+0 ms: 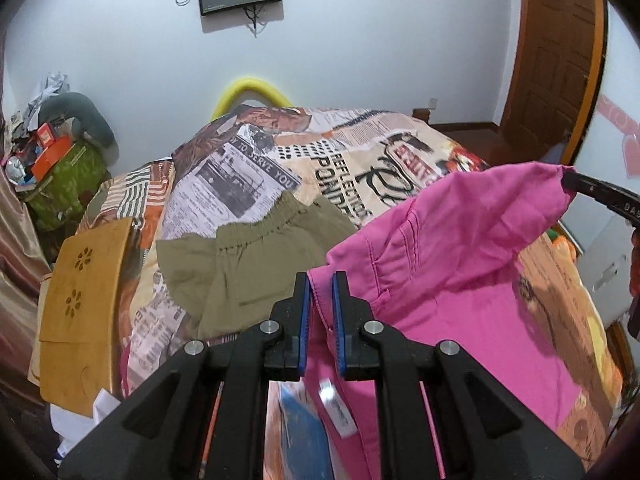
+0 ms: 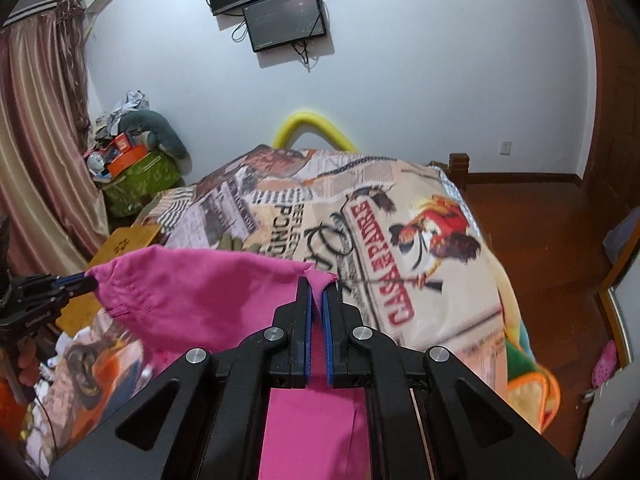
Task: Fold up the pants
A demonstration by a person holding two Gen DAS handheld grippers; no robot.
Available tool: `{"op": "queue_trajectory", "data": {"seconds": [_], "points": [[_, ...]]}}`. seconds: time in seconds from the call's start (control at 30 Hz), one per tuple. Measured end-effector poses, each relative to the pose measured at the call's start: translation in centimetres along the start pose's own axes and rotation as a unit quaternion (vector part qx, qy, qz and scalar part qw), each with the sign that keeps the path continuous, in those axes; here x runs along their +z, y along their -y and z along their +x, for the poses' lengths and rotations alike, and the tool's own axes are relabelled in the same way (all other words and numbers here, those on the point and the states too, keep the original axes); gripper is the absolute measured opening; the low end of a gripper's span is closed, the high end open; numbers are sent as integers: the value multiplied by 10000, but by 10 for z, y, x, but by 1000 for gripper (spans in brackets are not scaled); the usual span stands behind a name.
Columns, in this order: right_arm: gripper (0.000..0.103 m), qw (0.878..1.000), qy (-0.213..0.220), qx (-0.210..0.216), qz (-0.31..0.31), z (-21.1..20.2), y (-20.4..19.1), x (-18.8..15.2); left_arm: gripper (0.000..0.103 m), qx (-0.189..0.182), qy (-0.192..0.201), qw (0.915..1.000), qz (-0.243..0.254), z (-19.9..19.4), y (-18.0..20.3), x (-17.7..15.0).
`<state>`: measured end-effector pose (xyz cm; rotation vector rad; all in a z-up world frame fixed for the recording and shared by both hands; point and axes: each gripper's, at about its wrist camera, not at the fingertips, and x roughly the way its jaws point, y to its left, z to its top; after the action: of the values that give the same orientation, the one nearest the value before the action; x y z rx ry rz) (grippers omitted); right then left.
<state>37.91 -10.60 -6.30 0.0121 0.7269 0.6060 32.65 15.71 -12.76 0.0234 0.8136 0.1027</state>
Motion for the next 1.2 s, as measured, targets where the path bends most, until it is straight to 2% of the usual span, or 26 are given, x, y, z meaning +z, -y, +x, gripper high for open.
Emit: {"op": "queue_trajectory", "data": {"seconds": [0.2,0.37,0.5,0.63,0.83,1.03,1.13,1.2], "points": [[4,10000,-19,70,44,-32,-12,-27,9,51,61,9998,190,-28,7,-29],[4,9996,-141,-128,-184,-51,-21,-52,8,112,-29,9996,260,-43,7,-58],[4,9995,-279,-137,-102,-63,-16,-77,5,84,-105,9993,362,-53,11,-80],[4,9989,-456,-130,-61,-73,-12,-104,3,35,-109,9992,394,-65,15,-103],[4,9964,-846,-85,40,-73,-8,-141,3,-21,-416,9984,389,-62,18,-132],[6,9907,-1283,-451,10,-70,-1,-175,3,-186,-628,9972,355,-59,26,-148],[16,9865,-1488,-687,-7,-73,4,-184,6,-242,-666,9966,430,-59,32,-150],[40,9868,-1433,-741,-112,-80,3,-185,14,-278,-687,9962,452,-60,37,-149]]}}
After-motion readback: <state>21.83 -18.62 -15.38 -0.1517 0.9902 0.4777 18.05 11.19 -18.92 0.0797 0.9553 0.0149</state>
